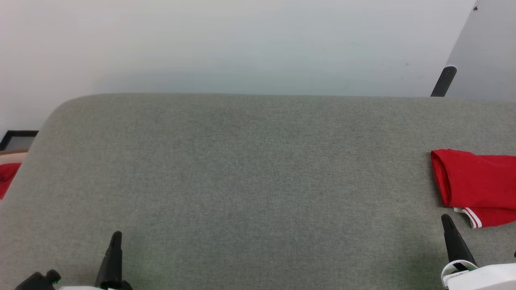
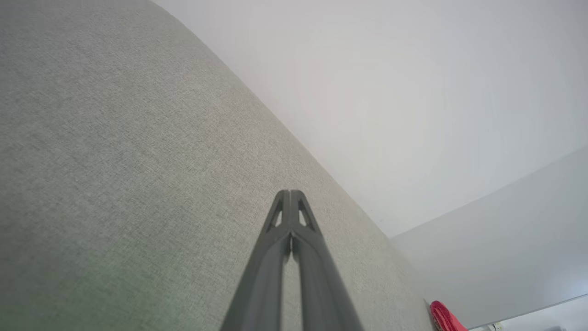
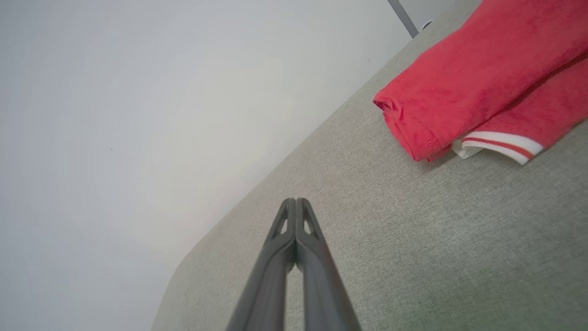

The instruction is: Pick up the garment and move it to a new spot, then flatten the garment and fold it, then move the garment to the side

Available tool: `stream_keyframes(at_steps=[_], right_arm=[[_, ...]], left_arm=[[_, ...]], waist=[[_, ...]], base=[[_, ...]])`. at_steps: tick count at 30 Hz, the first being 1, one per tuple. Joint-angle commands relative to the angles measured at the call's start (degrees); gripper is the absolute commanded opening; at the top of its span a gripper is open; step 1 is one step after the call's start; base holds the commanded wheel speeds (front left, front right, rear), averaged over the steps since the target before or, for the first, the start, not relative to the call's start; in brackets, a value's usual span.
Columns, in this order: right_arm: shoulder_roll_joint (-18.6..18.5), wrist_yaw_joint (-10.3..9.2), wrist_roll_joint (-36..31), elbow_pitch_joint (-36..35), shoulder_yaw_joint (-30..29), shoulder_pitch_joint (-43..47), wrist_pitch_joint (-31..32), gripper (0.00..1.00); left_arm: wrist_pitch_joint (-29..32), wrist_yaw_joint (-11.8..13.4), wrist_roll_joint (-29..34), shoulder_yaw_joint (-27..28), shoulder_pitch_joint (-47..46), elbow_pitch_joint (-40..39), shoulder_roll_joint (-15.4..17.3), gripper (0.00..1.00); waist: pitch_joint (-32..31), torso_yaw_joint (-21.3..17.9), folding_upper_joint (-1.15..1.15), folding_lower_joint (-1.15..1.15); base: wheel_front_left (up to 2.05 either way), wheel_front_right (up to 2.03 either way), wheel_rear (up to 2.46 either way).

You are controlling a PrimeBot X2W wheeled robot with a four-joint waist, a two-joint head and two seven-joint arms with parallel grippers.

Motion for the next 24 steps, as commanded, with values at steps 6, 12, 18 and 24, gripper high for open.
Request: stream_keyframes(at_steps=[6,12,18,24], right_arm=[[0.1,-0.01,5.2,0.5,-0.4,-2.0,0.7,0.00],[0.3,-0.01,8.9,1.2,-0.5,-2.8,1.2,0.00],[0.4,-0.01,12.4,1.9,-0.6,-3.3,1.7,0.00],[0.5,-0.02,15.7,2.6,-0.6,-3.9,2.2,0.00]], left_arm=[[1.4,0.0,-4.6,0.5,-2.1,0.4,-0.5,0.00],[2.4,0.0,-7.8,0.6,-3.1,1.0,-1.2,0.00],[3.4,0.1,-10.9,0.8,-4.1,1.6,-2.0,0.00],[4.4,0.1,-13.7,0.9,-4.9,2.2,-2.6,0.00]], waist=[[-0.1,-0.1,0.00,0.00],[-0.1,-0.1,0.00,0.00],[-0.2,-0.2,0.00,0.00],[-0.2,-0.2,0.00,0.00]], base=[[0.00,0.00,0.00],[0.00,0.00,0.00],[0.00,0.00,0.00],[0.00,0.00,0.00]])
